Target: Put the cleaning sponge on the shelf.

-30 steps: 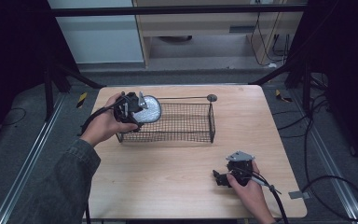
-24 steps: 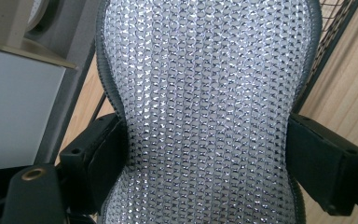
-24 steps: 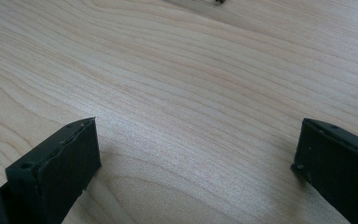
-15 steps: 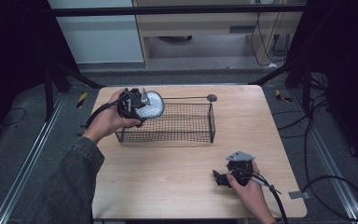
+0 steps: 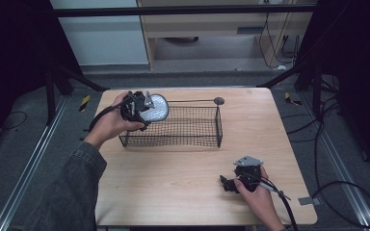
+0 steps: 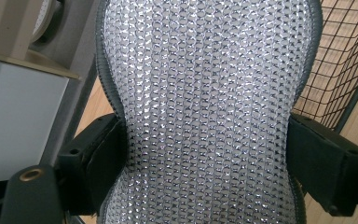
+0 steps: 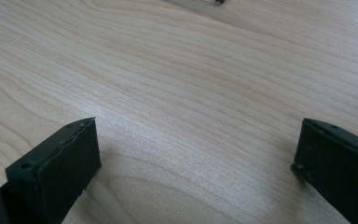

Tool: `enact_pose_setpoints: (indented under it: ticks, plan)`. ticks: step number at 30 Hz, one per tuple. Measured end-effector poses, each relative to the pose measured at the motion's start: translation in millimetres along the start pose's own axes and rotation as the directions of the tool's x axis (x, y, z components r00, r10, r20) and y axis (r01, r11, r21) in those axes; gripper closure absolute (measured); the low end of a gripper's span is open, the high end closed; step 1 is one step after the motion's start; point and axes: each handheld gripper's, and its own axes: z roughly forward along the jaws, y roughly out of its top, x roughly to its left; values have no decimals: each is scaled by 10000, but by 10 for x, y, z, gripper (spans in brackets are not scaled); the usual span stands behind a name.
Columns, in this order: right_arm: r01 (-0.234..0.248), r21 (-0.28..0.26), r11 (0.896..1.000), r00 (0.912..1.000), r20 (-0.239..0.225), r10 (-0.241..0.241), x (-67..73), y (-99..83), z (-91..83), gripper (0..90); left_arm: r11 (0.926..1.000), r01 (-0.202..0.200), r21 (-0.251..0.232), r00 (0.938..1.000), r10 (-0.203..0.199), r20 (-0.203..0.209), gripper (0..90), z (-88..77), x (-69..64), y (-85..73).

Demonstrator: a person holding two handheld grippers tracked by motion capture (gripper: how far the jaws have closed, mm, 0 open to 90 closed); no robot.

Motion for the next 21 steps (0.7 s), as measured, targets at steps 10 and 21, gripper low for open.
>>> enact_pose_setpoints:
  ticks: [10,21]
  plan:
    - [-4,2,10000,10000,-3,4,0,0,0,4,9998,-184,-7,9998,184,10,143,72,-43,11]
    - [14,-9,10000,10000,5,-14,-1,0,1,4,9995,-190,250,9996,185,234,140,224,-7,-20]
